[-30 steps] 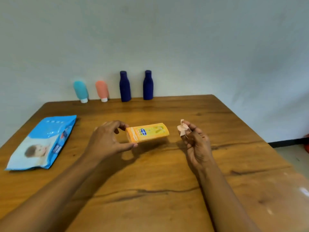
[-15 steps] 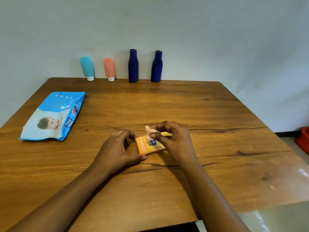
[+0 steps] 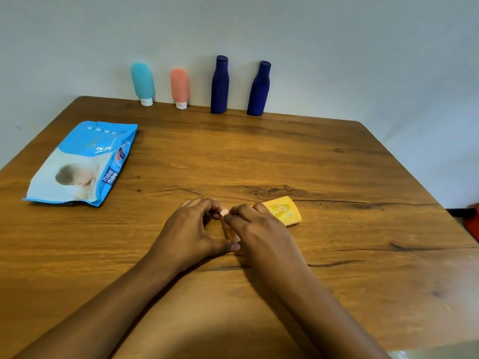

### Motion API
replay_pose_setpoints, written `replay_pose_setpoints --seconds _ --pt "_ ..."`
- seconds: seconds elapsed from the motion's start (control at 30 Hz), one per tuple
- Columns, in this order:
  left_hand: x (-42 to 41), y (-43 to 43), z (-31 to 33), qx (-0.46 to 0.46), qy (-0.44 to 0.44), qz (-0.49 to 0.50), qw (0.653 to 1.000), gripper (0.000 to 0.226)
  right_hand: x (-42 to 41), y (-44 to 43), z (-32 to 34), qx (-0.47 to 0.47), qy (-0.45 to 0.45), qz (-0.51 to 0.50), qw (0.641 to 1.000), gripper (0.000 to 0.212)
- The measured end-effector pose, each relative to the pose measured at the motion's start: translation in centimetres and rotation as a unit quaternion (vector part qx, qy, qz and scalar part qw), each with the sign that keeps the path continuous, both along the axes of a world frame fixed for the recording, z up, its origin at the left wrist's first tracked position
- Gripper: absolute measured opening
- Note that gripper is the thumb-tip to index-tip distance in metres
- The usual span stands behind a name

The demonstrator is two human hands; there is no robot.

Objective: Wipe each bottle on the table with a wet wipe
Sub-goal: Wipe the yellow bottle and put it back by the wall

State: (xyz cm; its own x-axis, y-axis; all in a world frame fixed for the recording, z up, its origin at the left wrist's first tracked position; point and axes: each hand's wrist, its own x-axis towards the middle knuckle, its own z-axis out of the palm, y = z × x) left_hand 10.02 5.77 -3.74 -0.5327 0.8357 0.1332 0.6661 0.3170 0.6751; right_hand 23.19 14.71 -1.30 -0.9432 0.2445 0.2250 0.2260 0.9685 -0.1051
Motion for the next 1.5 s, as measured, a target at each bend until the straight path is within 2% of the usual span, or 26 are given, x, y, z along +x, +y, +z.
replay_pose_setpoints --seconds 0.07,0.17,0.27,0.33,0.47,0.6,0.77,0.87,0.9,1.03,1.1,1.2,1.4,1.5 --pt "0.0 0.0 0.0 -0.002 0.000 0.000 1.000 0.063 0.9 -0.2 0.2 -0.023 -0.021 -0.005 0.999 0.046" --pt "0.0 0.0 0.0 -0.013 0.004 0.002 1.000 0.067 2.3 0.5 1.3 -0.107 -0.036 -0.006 0.994 0.031" --pt "-0.1 0.0 0.0 -0.015 0.013 0.005 1.000 0.071 1.3 2.2 2.4 -0.172 0.059 -0.045 0.982 0.025" --pt "0.0 -0.1 0.0 -0.015 0.016 0.006 1.000 0.071 -0.8 2.6 2.6 -0.151 0.078 -0.075 0.983 0.027" --pt "0.2 -0.1 0.1 -0.015 0.017 0.012 1.000 0.070 -3.5 1.3 2.1 -0.079 -0.033 -0.087 0.993 0.036" --pt "0.3 -0.1 0.1 -0.006 0.018 0.017 1.000 0.063 -2.1 -0.6 1.9 -0.062 -0.035 -0.081 0.994 0.041" --pt "0.3 0.0 0.1 -0.008 0.010 0.011 1.000 0.067 1.3 0.6 2.0 -0.159 -0.020 -0.079 0.984 0.031" --pt "0.4 -0.1 0.1 -0.005 0.023 0.013 1.000 0.070 0.0 2.4 2.8 -0.207 0.076 -0.119 0.968 0.026" --pt "0.4 -0.1 0.1 -0.002 0.023 0.013 1.000 0.070 -1.0 2.5 2.7 -0.198 0.081 -0.119 0.970 0.026" --pt "0.5 -0.1 0.3 -0.010 0.025 0.017 1.000 0.064 -3.1 0.7 1.0 -0.099 0.005 -0.090 0.991 0.038" --pt "0.4 -0.1 0.3 -0.002 0.027 0.020 0.999 0.061 -2.4 -0.3 0.3 -0.057 0.010 -0.083 0.995 0.040" --pt "0.5 -0.1 0.2 0.001 0.019 0.017 1.000 0.061 -0.4 -1.4 -0.4 -0.048 0.026 -0.078 0.995 0.035" --pt "0.6 0.0 0.5 -0.008 0.023 0.008 1.000 0.064 3.5 -0.3 -1.4 -0.127 0.035 -0.054 0.990 0.025" --pt "0.7 0.0 0.4 -0.014 0.033 0.012 0.999 0.068 3.2 0.9 -0.4 -0.195 0.118 -0.086 0.970 0.023"
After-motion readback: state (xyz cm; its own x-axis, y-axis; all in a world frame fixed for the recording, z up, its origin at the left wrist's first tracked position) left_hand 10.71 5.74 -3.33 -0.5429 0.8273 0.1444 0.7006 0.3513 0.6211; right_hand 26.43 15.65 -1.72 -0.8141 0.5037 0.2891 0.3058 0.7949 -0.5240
